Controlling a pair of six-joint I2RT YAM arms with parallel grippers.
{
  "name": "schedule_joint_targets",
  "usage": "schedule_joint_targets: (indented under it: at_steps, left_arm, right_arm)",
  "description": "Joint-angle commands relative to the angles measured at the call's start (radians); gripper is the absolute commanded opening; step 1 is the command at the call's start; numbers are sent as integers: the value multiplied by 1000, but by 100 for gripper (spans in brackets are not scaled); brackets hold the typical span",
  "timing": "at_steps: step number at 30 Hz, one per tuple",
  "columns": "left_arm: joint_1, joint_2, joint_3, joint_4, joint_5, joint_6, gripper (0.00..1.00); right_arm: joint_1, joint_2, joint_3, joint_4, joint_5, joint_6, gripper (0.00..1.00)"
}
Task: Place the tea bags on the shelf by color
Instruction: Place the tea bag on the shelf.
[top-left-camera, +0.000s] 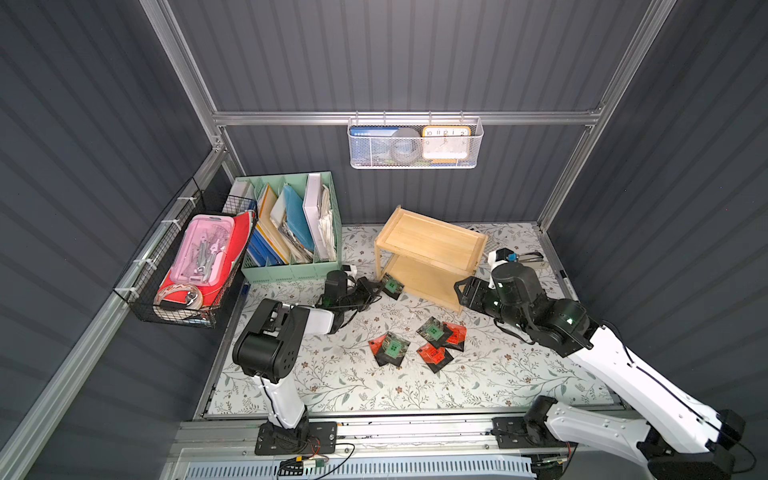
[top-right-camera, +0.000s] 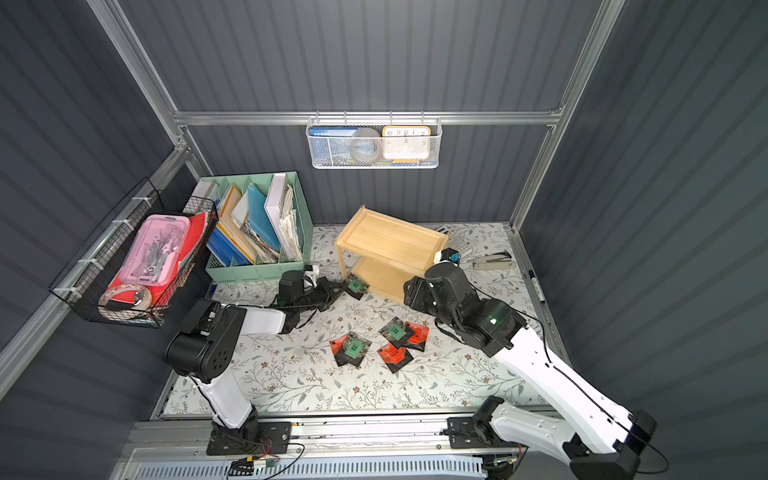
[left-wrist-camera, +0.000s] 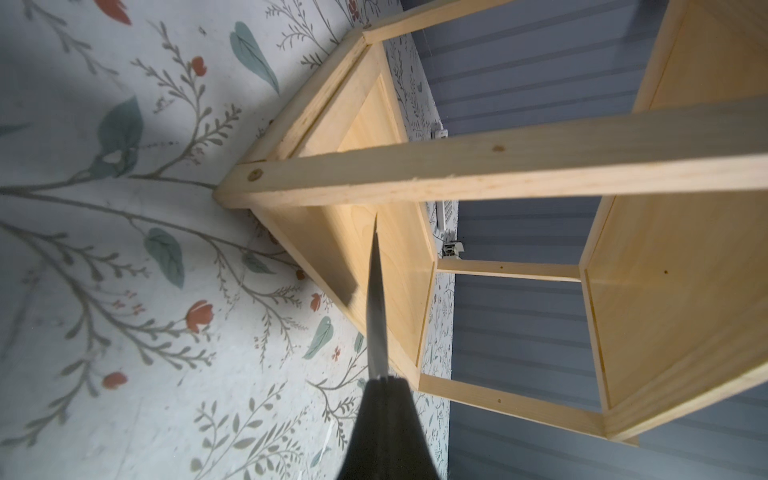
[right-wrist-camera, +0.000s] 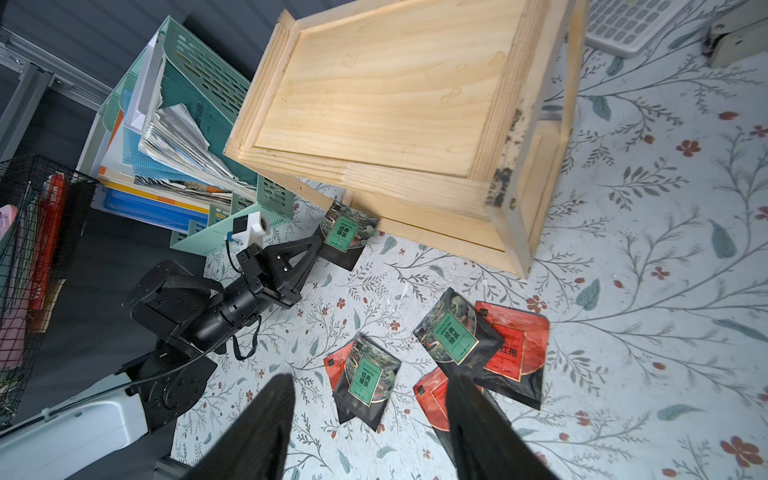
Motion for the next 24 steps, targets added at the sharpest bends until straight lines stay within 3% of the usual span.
schedule_joint_targets:
  at_steps: [1,24]
  left_arm:
    - [-4,35,34,61,3,-22,0]
    - [-13,226,180,105,-13,-65,0]
  right_arm:
    - [-10,-15,7,-40,20,-12,63]
    - [-34,-51,16,-93,24,-7,63]
